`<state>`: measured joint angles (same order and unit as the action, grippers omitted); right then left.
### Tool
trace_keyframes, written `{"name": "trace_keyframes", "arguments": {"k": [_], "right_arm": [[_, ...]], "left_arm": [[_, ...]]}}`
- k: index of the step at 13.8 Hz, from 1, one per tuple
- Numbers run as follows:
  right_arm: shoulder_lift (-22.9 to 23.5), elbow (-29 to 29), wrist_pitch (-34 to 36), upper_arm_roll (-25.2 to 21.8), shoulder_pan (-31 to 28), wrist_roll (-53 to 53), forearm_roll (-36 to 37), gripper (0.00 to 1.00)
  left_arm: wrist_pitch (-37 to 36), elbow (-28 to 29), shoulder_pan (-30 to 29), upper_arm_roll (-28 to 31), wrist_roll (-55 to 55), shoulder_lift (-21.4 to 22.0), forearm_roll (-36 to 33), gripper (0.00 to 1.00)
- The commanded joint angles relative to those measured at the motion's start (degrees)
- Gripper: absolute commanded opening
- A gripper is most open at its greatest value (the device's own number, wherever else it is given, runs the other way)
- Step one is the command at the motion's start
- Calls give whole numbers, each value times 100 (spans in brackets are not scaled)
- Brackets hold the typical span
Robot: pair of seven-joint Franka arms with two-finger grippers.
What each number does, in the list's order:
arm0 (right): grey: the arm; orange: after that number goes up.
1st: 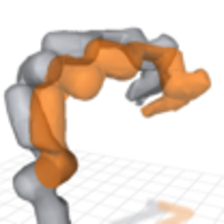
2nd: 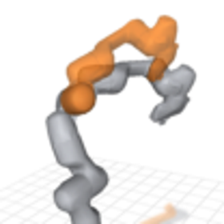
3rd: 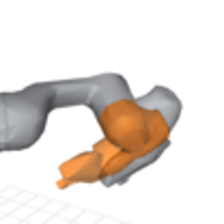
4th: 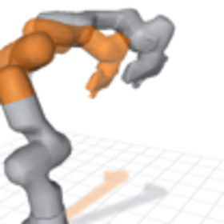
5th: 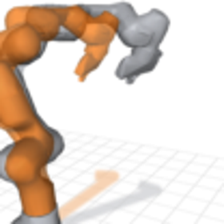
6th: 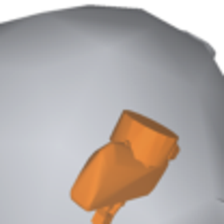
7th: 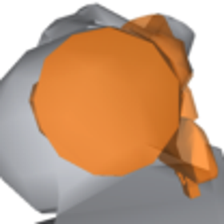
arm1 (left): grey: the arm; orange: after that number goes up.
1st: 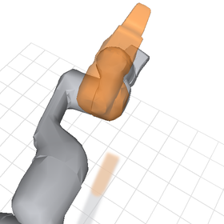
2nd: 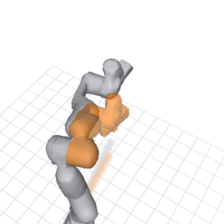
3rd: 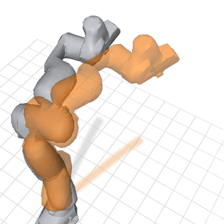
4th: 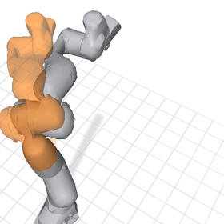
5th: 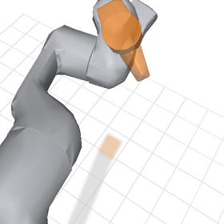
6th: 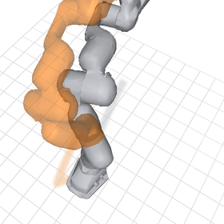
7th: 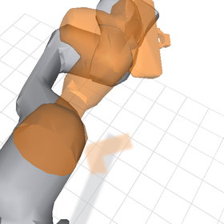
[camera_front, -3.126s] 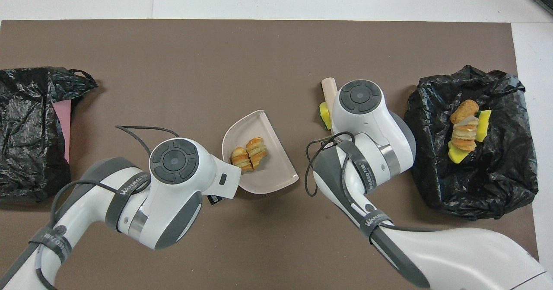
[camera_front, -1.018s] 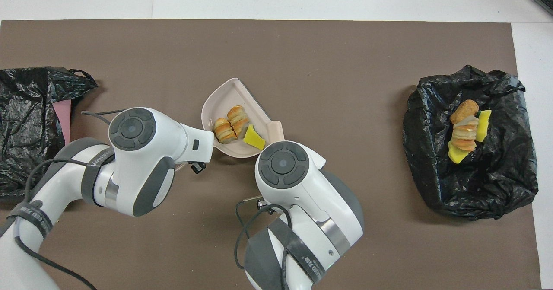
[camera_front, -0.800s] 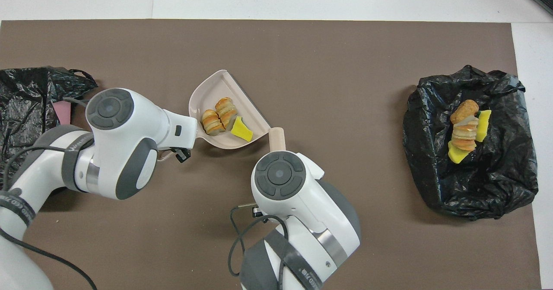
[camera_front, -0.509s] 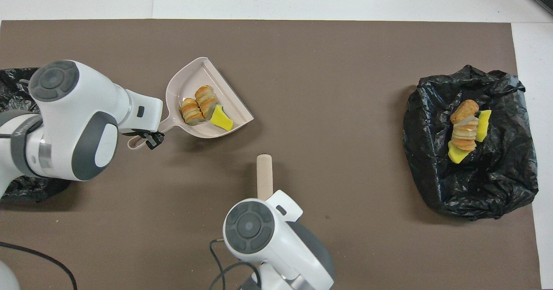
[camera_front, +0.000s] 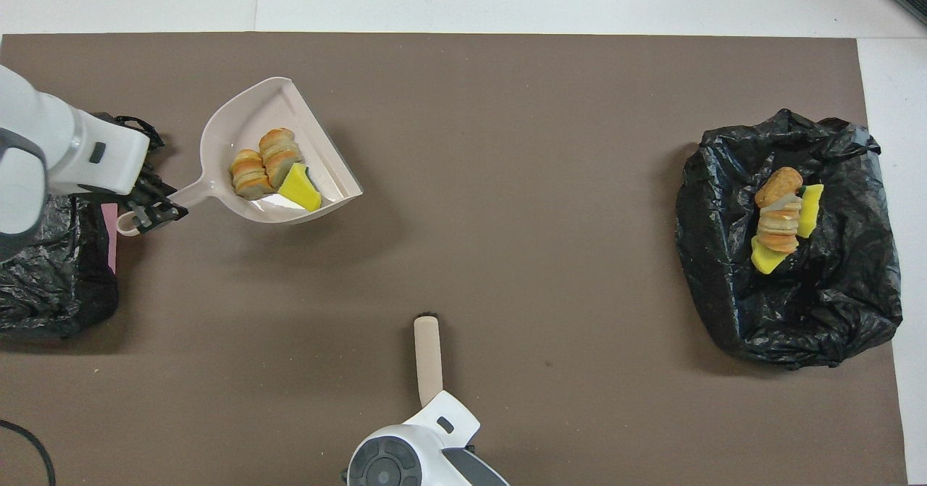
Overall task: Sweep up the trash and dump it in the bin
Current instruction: 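Dump the dustpan with the left gripper while the right gripper reaches the bag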
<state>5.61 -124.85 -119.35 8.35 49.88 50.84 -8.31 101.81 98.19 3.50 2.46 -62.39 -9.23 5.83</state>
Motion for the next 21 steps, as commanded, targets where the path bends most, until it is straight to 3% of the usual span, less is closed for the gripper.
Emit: {"name": "trace_keyframes", "arguments": {"k": [1,2,4,5,7,9,11,13,16,17,18,21], "right_arm": [[-157,-188,-80,-17,-92,-205,-136,0],[-139,-180,-88,-17,-110,-276,-319,0],[-69,-127,-80,-17,-259,-311,-619,15],[-25,-83,-71,-17,-286,-321,-619,40],[141,214,-1,-35,-417,-312,-619,46],[239,452,0,-35,-654,-312,-611,65],[160,532,-9,-61,-961,-321,-514,77],[20,663,-18,-79,-1513,-547,-444,83],[10,1093,-27,-70,-2392,-839,301,88],[28,1269,-70,-70,-2700,-883,460,98],[46,1497,-36,-61,-3033,-944,531,100],[-15,2007,95,-79,-3632,-1523,838,100]], "left_arm": [[-389,-422,-629,-26,-1104,-105,94,0],[-503,-493,-936,-26,-1456,-123,94,0],[-583,-695,-1367,-17,-2256,-237,51,0],[-601,-739,-1604,-17,-2582,-255,42,0],[-592,-810,-1896,0,-3206,-272,-81,0],[-548,-932,-2229,0,-3812,-316,-318,0],[-496,-1221,-2493,0,-4427,-483,-624,0],[-399,-1616,-2643,9,-4772,-702,-1055,0],[39,-1812,-2741,26,-4826,-835,-1846,0],[180,-1803,-2723,27,-4817,-844,-2214,0],[329,-1786,-2697,18,-4817,-844,-2618,0],[646,-1698,-2539,9,-4747,-835,-3524,0]]}}
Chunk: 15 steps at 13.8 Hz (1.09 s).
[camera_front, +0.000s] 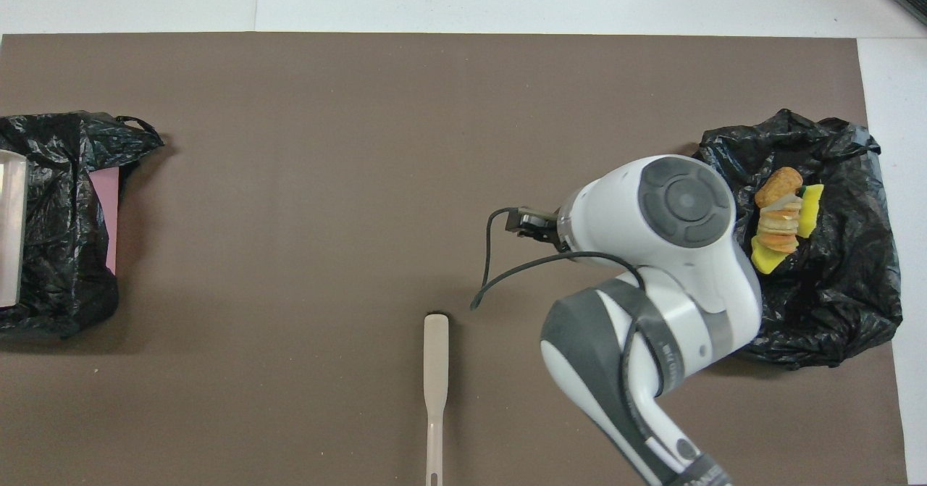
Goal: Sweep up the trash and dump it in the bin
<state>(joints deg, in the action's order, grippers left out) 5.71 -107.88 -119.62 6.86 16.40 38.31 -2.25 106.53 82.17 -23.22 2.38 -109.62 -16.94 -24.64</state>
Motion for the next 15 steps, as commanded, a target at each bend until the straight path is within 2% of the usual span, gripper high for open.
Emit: {"name": "trace_keyframes", "arguments": {"k": [1,5,9,12,15], "right_arm": [[-52,512,306,70,-496,-480,260,100],[-324,1233,1508,-9,-901,-1219,287,100],[-606,1672,2554,0,-1025,-1335,418,100],[-554,2051,3197,-9,-1086,-1335,410,100],[-554,2192,3505,-97,-1148,-1335,418,100]], "left_arm": [[227,-26,368,17,10,-55,-793,0],[210,404,748,17,720,111,-1998,0],[96,440,968,17,1318,208,-3280,0],[70,440,977,17,1452,427,-3642,0],[-18,449,1003,-27,1460,665,-3556,0]]}}
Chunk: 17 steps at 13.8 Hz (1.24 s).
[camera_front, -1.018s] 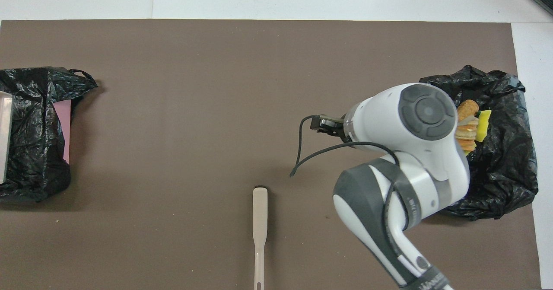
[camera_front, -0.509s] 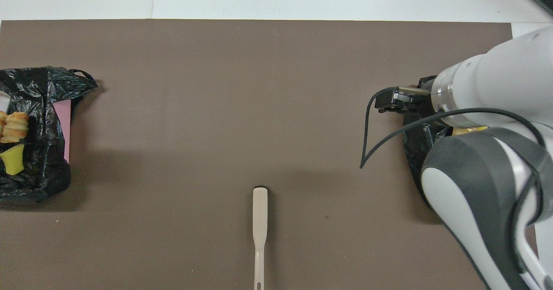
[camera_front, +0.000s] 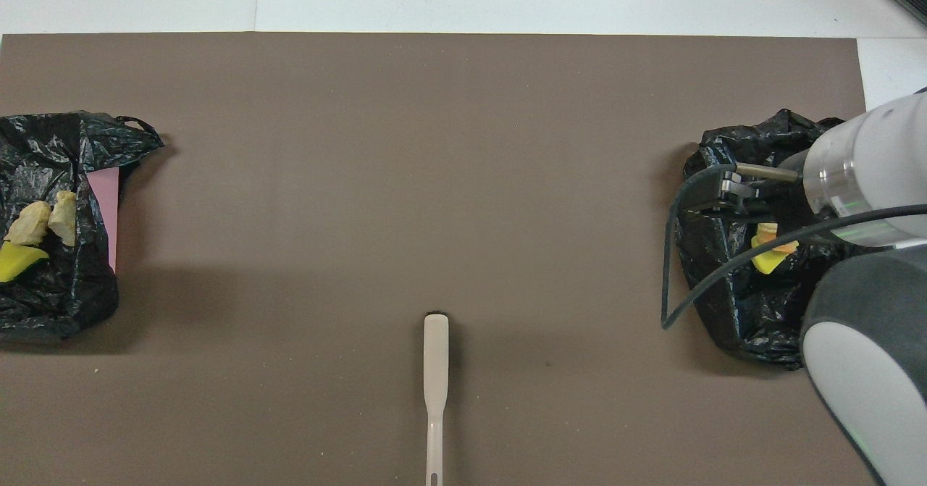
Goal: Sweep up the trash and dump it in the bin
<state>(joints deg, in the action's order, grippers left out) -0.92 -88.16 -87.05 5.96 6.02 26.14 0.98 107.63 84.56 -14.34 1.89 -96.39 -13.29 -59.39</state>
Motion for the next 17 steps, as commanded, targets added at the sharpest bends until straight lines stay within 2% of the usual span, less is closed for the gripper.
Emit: {"name": "trace_keyframes", "arguments": {"k": [1,3,5,10,13,17], "right_arm": [[145,412,389,-33,-179,-118,69,100],[277,660,531,-33,-206,-40,69,100],[198,520,469,-16,-162,135,60,100],[32,257,452,-25,-189,225,-10,100],[-57,89,311,-33,-206,119,-19,100],[-48,89,232,-69,-347,-689,-116,100]], "left_arm": [[-206,202,186,14,155,319,128,0],[-233,158,361,22,313,336,778,0],[-268,158,528,5,698,345,1199,0],[-698,201,538,5,2208,371,3333,0],[-1094,753,591,-13,3534,739,4276,0],[-1156,1554,1134,-13,5230,1223,4918,0]]}}
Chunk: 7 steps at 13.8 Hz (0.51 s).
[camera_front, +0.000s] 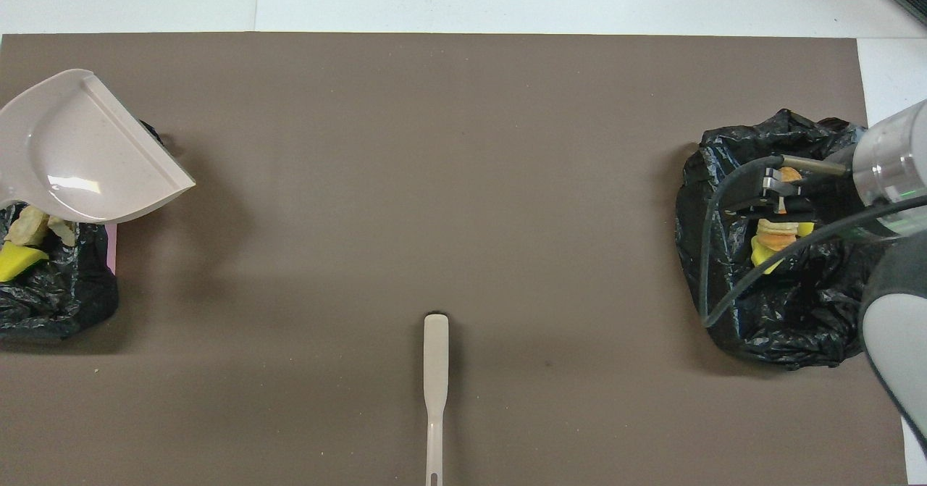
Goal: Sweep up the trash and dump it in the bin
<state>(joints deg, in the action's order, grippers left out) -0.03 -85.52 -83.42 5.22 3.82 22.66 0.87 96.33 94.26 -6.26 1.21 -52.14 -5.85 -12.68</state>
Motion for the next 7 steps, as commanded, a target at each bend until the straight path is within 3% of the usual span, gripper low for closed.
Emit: {"name": "trace_keyframes", "arguments": {"k": [1,4,7], "right_arm": [[-120,-167,-156,-3,-127,-419,-52,100],[-120,-185,-271,-3,-136,-824,-34,100],[-111,-176,-271,-3,-145,-815,-87,100]], "left_arm": [[-62,681,536,55,1541,541,431,0],[-132,752,1459,55,3652,603,608,0],[25,743,2092,55,5252,594,1248,0]]}}
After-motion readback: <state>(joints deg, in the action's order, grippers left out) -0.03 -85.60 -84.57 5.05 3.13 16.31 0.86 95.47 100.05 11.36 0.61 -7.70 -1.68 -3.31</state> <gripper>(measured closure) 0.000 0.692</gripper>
